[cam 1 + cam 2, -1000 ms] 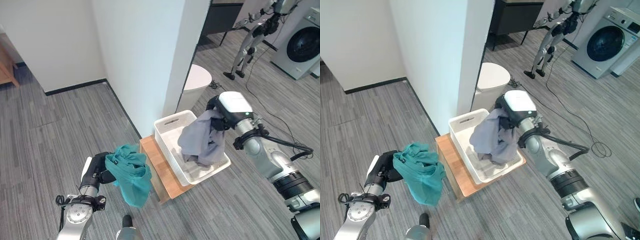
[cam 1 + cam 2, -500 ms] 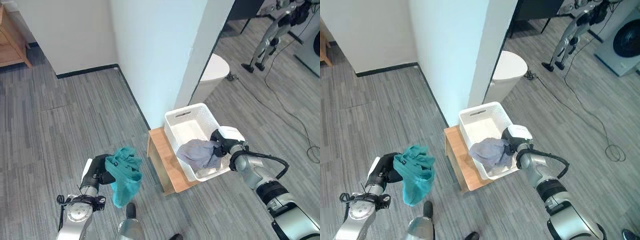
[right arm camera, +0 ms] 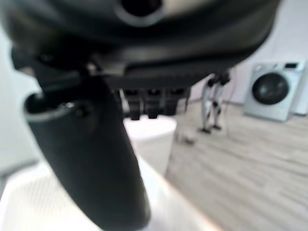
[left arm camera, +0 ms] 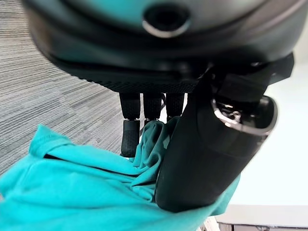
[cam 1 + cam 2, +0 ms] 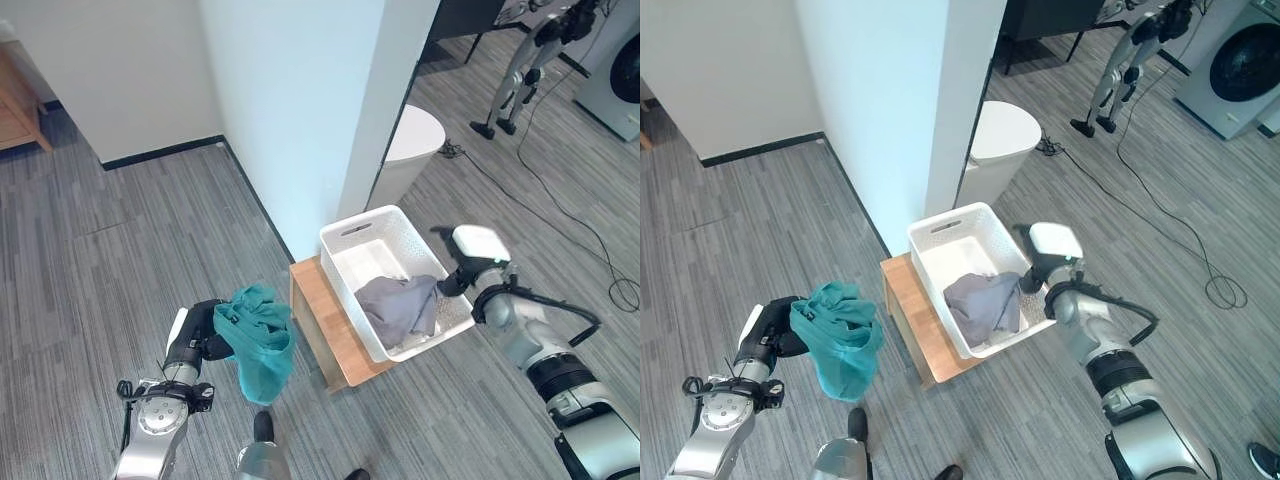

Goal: Pick up bed clothes into laundry basket.

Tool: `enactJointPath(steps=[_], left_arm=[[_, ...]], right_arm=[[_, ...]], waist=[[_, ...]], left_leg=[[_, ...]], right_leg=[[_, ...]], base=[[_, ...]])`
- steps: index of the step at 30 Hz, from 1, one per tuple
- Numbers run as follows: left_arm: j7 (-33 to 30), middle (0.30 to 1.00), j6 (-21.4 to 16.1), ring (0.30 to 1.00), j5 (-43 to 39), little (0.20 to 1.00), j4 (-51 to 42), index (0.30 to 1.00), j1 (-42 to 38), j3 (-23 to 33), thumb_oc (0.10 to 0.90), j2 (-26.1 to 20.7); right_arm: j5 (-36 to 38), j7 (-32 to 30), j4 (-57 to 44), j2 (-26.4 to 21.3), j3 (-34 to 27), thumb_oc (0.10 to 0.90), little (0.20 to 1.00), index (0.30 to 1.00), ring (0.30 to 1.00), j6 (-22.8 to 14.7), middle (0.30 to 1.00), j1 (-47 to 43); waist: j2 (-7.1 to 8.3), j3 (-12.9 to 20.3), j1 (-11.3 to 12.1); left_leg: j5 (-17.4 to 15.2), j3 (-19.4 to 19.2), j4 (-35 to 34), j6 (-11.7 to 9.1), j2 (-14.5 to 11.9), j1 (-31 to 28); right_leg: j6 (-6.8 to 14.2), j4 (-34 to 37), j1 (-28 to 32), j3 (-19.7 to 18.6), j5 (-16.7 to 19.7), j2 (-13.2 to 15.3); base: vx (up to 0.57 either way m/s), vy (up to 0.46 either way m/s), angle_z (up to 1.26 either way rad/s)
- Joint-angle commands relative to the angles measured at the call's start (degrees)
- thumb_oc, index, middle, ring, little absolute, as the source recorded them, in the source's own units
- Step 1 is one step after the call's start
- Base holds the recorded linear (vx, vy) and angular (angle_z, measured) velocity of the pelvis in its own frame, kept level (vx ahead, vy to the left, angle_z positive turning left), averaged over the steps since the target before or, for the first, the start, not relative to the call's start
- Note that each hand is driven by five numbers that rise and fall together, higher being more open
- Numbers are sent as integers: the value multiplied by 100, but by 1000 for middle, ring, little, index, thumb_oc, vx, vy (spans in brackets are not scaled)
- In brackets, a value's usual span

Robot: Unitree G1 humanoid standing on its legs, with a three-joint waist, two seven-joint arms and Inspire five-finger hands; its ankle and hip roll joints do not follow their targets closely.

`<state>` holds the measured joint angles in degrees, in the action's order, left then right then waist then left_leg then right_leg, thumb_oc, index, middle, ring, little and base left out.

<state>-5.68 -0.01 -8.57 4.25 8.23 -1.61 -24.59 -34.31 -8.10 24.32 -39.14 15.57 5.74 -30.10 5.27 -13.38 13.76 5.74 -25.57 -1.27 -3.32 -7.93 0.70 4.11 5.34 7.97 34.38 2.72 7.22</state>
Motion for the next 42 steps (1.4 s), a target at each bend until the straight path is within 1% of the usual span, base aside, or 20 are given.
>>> enactJointPath(steps=[1,3,6,8,9,11,15,16,17,18,19,20,21,22,24,25,31,32,33,42], left_arm=[[-328,300,-840,300,436,300,-843,300,-517,10,400,-283],[-577,300,-835,300,742,300,-904,300,-679,157,400,-283],[-815,300,-775,300,1047,300,-1057,300,-873,235,400,-177],[-934,300,-717,300,1210,300,-1142,300,-975,129,400,-156],[-944,300,-712,300,1222,300,-1141,300,-970,115,400,-159],[-1048,300,-669,300,1363,300,-1158,300,-1165,-92,400,-107],[-1169,300,-644,300,1424,300,-1185,300,-1400,-313,400,-73],[-1170,300,-645,300,1424,300,-1183,300,-1400,-313,400,-74],[-1124,300,-684,300,1403,300,-1198,300,-1559,-422,400,-23],[-1125,300,-694,300,1403,300,-1183,300,-1557,-424,400,-32],[-1056,300,-718,300,1440,300,-1275,300,-1661,-542,400,12],[-1057,300,-719,300,1444,300,-1274,300,-1658,-548,400,8],[-1046,300,-728,300,1475,300,-1268,300,-1859,-645,400,12],[-1070,300,-725,300,1475,300,-1217,300,-1998,-704,400,4],[-1090,300,-720,300,1476,300,-1152,300,-2104,-756,400,1],[-1113,300,-704,300,1500,300,-924,300,-2363,-868,400,-29],[-1330,300,-636,300,1797,300,-107,300,-3503,-1165,400,-329],[-1361,300,-645,300,1800,300,-36,300,-3738,-1224,400,-374],[-1400,300,-657,300,1822,300,-32,300,-4240,-1366,400,-395],[-1449,300,-608,300,1955,300,179,300,-5041,-1739,400,-369]], right_arm=[[-201,-1119,-1065,-870,-739,800,900,900,900,-106,900,-249],[-436,-1098,-1710,-808,-1104,800,900,900,900,-188,900,356],[-543,-954,-2427,-364,-1443,800,900,900,900,-322,900,1416],[-557,-922,-2555,-102,-1469,800,900,900,900,-360,900,1914],[-563,-923,-2569,-92,-1478,800,900,900,900,-361,900,1941],[-439,-934,-2372,377,-1348,800,900,900,900,-420,900,2549],[-299,-861,-1584,683,-1009,800,900,900,900,-403,900,3228],[-298,-866,-1576,683,-1006,800,900,900,900,-406,900,3224],[-330,-684,-898,830,-682,800,900,900,900,-394,900,3523],[-333,-724,-825,847,-652,800,900,900,900,-421,900,3490],[-401,-556,-154,991,-445,800,900,900,900,-364,900,3737],[-403,-580,-107,1004,-433,800,900,900,900,-379,900,3719],[-317,-554,771,1187,-309,800,900,900,900,-303,900,3775],[-195,-604,1281,1329,-288,800,900,900,900,-283,900,3768],[-73,-591,1675,1448,-287,800,900,900,900,-255,900,3784],[206,-500,2325,1635,-226,800,900,900,900,-244,900,3738],[422,-233,3270,1812,20,800,900,900,900,-261,900,3766],[413,-174,3417,1849,85,800,900,900,900,-256,900,3750],[390,-57,3682,1900,242,800,900,900,900,-225,900,3730],[600,-17,3906,1941,275,800,900,900,900,-178,900,3607]], waist=[[-111,652,-48],[-147,710,-205],[-208,768,-499],[-233,797,-655],[-228,803,-646],[-324,805,-939],[-436,760,-1312],[-435,761,-1311],[-479,718,-1425],[-470,727,-1424],[-500,690,-1499],[-495,697,-1497],[-521,677,-1559],[-535,657,-1593],[-560,652,-1634],[-594,643,-1689],[-654,649,-1835],[-650,647,-1838],[-648,674,-1870],[-666,690,-1945]], left_leg=[[-619,-208,-373,-152,-312,-166],[-661,-238,-373,-133,-305,-248],[-735,-301,-373,-90,-287,-363],[-777,-352,-373,-63,-279,-443],[-780,-355,-373,-63,-279,-450],[-842,-466,-373,-32,-278,-582],[-887,-612,-373,-22,-272,-674],[-888,-614,-373,-22,-272,-674],[-889,-655,-373,-20,-262,-681],[-892,-660,-373,-20,-263,-682],[-881,-673,-373,-27,-262,-666],[-882,-672,-373,-27,-263,-664],[-865,-679,-373,-36,-265,-646],[-859,-683,-373,-41,-262,-639],[-860,-687,-373,-48,-259,-635],[-860,-690,-373,-59,-242,-635],[-836,-722,-373,-106,-235,-640],[-831,-727,-373,-115,-240,-635],[-827,-735,-373,-132,-250,-627],[-855,-753,-373,-133,-228,-659]], right_leg=[[480,-34,689,129,-749,558],[484,-34,712,73,-755,573],[484,-34,727,-21,-772,590],[478,-34,726,-95,-777,596],[479,-34,732,-98,-777,597],[483,-34,711,-233,-783,610],[506,-34,635,-403,-764,629],[506,-34,634,-405,-764,629],[513,-34,602,-465,-757,637],[512,-34,598,-471,-757,636],[522,-34,579,-496,-752,645],[523,-34,577,-495,-752,645],[535,-34,555,-519,-754,642],[541,-34,550,-523,-756,638],[551,-34,549,-530,-760,636],[564,-34,547,-536,-757,630],[605,-34,524,-537,-723,625],[611,-34,518,-517,-724,624],[631,-34,516,-488,-715,623],[661,-34,534,-471,-693,644]], base=[[0,0,0],[23,18,-12],[19,5,-10],[6,3,-23],[3,13,-16],[10,31,-19],[-10,26,-29],[-23,13,-20],[-13,0,-12],[-30,-4,-22],[-15,-4,-27],[-39,-14,-20],[-30,-15,-17],[-36,-10,-8],[-7,0,-2],[0,0,0],[0,0,0],[0,0,0],[0,0,0],[1,-2,0]])
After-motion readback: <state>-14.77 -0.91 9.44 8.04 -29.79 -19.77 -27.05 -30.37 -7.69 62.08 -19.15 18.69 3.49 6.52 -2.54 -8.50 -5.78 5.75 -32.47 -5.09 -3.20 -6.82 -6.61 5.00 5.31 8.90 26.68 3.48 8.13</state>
